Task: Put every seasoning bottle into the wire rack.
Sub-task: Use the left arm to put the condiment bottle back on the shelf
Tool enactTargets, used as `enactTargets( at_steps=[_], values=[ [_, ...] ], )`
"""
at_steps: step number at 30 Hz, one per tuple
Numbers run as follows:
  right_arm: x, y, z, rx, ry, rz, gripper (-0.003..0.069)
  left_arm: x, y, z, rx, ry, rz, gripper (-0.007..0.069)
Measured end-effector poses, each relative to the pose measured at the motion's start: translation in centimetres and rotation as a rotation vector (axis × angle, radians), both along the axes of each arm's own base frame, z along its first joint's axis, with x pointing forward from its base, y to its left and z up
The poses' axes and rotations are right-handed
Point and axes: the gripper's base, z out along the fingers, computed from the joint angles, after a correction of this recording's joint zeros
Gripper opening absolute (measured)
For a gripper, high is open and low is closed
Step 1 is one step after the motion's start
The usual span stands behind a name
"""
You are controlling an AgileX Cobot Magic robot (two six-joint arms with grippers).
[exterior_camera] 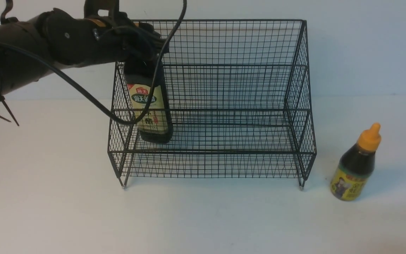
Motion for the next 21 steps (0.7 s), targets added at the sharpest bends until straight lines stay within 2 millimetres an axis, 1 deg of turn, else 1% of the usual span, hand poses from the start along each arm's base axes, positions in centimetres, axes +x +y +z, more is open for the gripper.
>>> enactTargets(
  at_steps=[16, 18, 20, 21],
  values=[
    [0.00, 0.00, 0.00, -0.002, 0.000, 0.001, -0.0015, 0.00, 0.02, -0.01, -0.003, 0.003, 0.001, 0.0307],
    [0.00, 0.00, 0.00, -0.005, 0.000, 0.001, -0.0015, 0.00, 0.02, -0.02, -0.003, 0.003, 0.000, 0.0325],
    [0.00, 0.00, 0.00, -0.005, 0.000, 0.001, -0.0015, -0.02, 0.03, 0.21, -0.005, -0.003, 0.001, 0.0358],
    [0.00, 0.00, 0.00, -0.005, 0.000, 0.001, -0.0015, -0.14, 0.06, 0.59, -0.009, -0.011, 0.001, 0.0388]
  ],
)
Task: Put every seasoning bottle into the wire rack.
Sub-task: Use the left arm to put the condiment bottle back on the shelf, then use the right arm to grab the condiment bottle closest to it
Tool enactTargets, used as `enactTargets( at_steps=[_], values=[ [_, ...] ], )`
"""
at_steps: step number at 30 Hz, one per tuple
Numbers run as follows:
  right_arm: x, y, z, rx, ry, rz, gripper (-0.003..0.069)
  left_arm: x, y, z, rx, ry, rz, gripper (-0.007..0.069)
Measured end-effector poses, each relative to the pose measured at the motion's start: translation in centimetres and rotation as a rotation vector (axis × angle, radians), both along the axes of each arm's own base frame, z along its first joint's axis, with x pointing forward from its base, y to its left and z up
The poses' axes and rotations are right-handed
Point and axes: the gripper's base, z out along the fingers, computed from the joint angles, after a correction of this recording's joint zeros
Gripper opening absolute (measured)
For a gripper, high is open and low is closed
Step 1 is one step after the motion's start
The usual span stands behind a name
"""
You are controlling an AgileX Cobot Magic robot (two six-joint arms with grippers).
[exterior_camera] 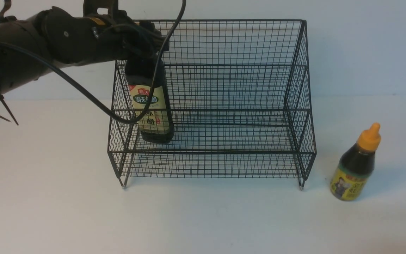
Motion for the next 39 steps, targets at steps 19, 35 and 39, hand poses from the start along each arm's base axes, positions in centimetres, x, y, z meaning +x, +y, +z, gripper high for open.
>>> enactTargets(
  at_steps=[19, 35, 39],
  values=[
    [0.0, 0.0, 0.0, 0.000, 0.000, 0.000, -0.0015, -6.0, 1.3, 8.5, -0.028, -0.159, -0.050, 0.0385],
    [0.0, 0.0, 0.0, -0.001, 0.000, 0.000, -0.0015, -21.2, 4.6, 17.0, -0.003, -0.213, -0.168, -0.0005],
    [0.0, 0.0, 0.0, -0.001, 0.000, 0.000, -0.0015, -24.9, 5.4, 17.2, -0.035, -0.185, -0.183, -0.0005]
  ],
)
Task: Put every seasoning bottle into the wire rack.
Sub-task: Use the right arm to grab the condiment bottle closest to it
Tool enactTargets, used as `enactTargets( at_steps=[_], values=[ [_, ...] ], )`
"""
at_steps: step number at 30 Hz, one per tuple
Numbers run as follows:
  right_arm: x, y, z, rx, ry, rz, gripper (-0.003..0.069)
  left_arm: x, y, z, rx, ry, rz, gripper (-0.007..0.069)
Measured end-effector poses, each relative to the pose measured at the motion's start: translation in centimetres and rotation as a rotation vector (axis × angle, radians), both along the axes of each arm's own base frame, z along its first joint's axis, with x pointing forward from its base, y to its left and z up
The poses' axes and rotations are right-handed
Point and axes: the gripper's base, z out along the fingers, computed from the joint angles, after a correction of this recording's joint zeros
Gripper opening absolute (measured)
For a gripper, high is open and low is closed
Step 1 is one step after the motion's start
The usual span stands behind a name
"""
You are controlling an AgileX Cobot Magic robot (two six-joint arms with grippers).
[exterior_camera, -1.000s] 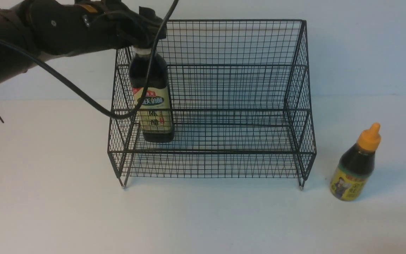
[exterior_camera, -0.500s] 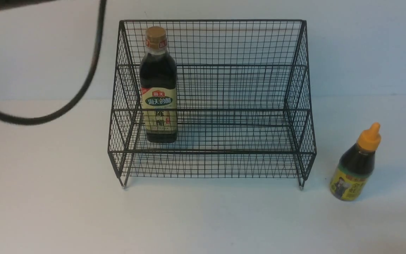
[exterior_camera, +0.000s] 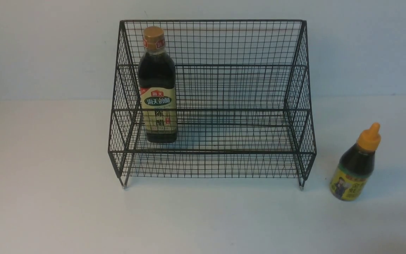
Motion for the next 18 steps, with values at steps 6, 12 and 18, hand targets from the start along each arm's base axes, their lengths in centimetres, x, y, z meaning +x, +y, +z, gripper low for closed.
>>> enactTargets(
  at_steps=[6, 12, 18],
  values=[
    [0.0, 0.0, 0.0, 0.000, 0.000, 0.000, -0.0015, -4.9, 1.1, -1.4, 0.011, 0.026, -0.030, -0.0005],
    [0.0, 0.0, 0.0, 0.000, 0.000, 0.000, -0.0015, -9.6, 2.0, -1.9, 0.039, 0.048, -0.081, -0.0005],
    [0.0, 0.0, 0.0, 0.000, 0.000, 0.000, -0.0015, -12.0, 2.6, -2.3, 0.068, 0.041, -0.099, -0.0005]
  ],
)
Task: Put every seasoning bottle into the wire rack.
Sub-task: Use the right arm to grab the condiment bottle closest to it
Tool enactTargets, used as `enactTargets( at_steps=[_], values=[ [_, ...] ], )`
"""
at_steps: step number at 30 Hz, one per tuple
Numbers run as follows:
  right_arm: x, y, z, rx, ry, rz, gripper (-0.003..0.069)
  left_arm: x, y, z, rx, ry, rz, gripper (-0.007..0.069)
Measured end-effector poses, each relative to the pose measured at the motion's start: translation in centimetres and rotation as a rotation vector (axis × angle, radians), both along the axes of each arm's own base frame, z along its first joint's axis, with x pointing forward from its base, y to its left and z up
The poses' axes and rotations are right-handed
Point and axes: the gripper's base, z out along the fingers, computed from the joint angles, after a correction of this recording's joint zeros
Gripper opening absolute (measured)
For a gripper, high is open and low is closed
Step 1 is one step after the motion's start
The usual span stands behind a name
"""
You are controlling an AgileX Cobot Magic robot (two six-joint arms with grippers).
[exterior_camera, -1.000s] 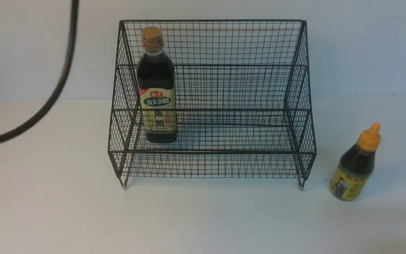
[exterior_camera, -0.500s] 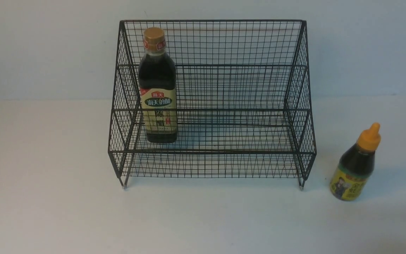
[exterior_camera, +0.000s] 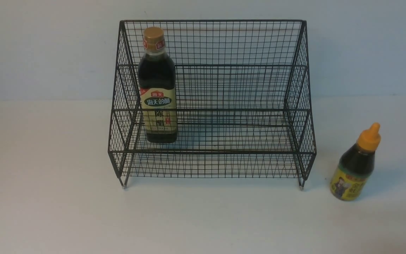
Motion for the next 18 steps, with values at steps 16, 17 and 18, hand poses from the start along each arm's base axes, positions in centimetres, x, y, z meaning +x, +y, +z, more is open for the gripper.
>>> enactTargets(
  at_steps=[16, 17, 18],
  values=[
    [0.0, 0.0, 0.0, 0.000, 0.000, 0.000, -0.0015, 1.0, 2.7, -6.8, 0.023, -0.131, 0.366, -0.0005],
    [0.0, 0.0, 0.0, 0.000, 0.000, 0.000, -0.0015, 1.1, 2.9, -8.9, 0.019, -0.155, 0.401, -0.0005],
    [0.0, 0.0, 0.0, 0.000, 0.000, 0.000, -0.0015, 1.5, 2.9, -10.7, 0.027, -0.162, 0.425, -0.0005]
  ],
)
